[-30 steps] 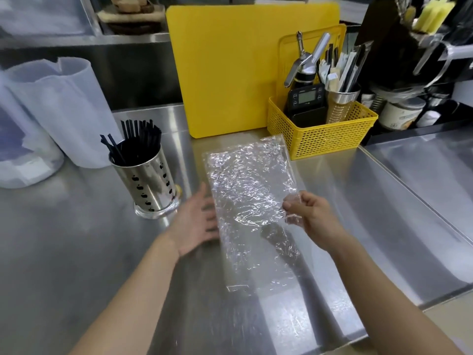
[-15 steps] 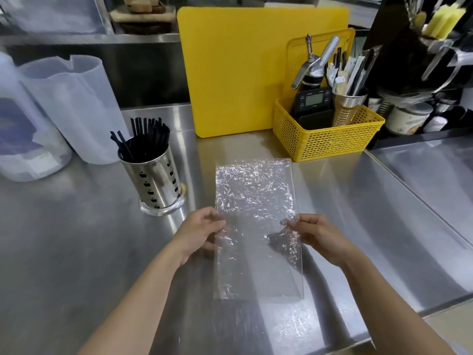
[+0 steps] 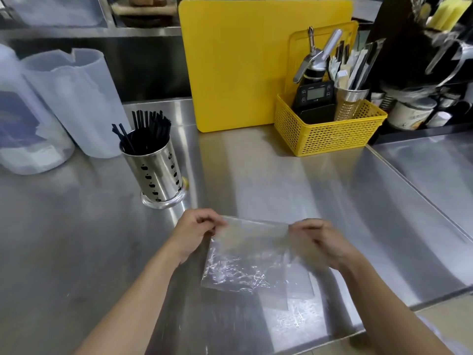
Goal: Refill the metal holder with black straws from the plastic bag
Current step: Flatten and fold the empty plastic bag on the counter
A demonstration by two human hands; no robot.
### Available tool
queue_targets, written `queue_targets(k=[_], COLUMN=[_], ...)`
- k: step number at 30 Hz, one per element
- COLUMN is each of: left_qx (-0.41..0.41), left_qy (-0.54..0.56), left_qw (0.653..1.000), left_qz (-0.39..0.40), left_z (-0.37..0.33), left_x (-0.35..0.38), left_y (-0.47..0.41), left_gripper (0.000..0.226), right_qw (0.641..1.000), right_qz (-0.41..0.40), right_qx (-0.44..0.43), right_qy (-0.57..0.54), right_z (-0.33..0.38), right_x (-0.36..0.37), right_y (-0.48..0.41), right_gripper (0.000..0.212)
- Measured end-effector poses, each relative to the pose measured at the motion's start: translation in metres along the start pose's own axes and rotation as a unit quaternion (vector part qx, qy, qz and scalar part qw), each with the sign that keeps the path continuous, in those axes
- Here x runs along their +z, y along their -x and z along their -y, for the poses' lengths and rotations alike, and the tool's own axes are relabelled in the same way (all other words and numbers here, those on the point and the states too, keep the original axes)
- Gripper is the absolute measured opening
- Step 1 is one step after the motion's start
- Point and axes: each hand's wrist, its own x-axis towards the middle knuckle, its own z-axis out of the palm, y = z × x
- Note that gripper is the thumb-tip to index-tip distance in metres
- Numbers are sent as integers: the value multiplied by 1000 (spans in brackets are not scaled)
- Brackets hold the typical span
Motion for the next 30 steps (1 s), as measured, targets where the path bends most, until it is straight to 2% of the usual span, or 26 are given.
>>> queue_targets(k=[3, 7, 9, 13, 14, 15, 16, 18, 19, 20, 22, 25, 27, 30], left_qx=[-36, -87, -108, -96, -101, -108, -115, -124, -131, -136, -138, -111, -90, -67], left_qy=[40, 161, 152, 123, 113, 105, 106, 124, 120, 113, 105, 51, 9, -7], left_qw=[999, 982, 980, 986, 987, 988, 987, 984, 984, 984, 985, 992, 996, 997], left_qz=[-4, 51, 68, 66, 53, 37, 24, 18, 23, 25, 14, -14, -26, -27], left_z=[1, 2, 6, 12, 12, 12, 12, 11, 10, 9, 8, 5, 3, 3], left_x=[4, 4, 4, 10, 12, 13, 14, 13, 12, 12, 10, 13, 16, 21], left_y=[4, 9, 11, 16, 17, 19, 20, 22, 25, 29, 35, 50, 59, 74], left_gripper=[42, 22, 24, 94, 104, 108, 103, 63, 37, 22, 28, 7, 9, 22], right_qw=[999, 998, 999, 995, 994, 995, 995, 996, 997, 997, 994, 983, 970, 958], right_qz=[-23, 0, 13, -19, -39, -50, -51, -51, -54, -60, -83, -131, -168, -205], right_qx=[-31, -23, -28, -46, -43, -45, -46, -44, -44, -47, -68, -78, -89, -122], right_qy=[-24, -60, -32, 91, 88, 76, 66, 53, 36, 15, 6, 102, 151, 159], right_z=[-4, -1, -2, -8, -9, -12, -12, -10, -10, -10, -11, -18, -23, -30], right_x=[6, 9, 7, 11, 15, 20, 24, 35, 39, 43, 54, 69, 77, 85], right_y=[3, 4, 2, -4, -3, -2, 0, 11, 16, 22, 34, 49, 58, 73], right_gripper=[48, 26, 24, 75, 79, 72, 53, 18, 13, 13, 12, 9, 10, 15])
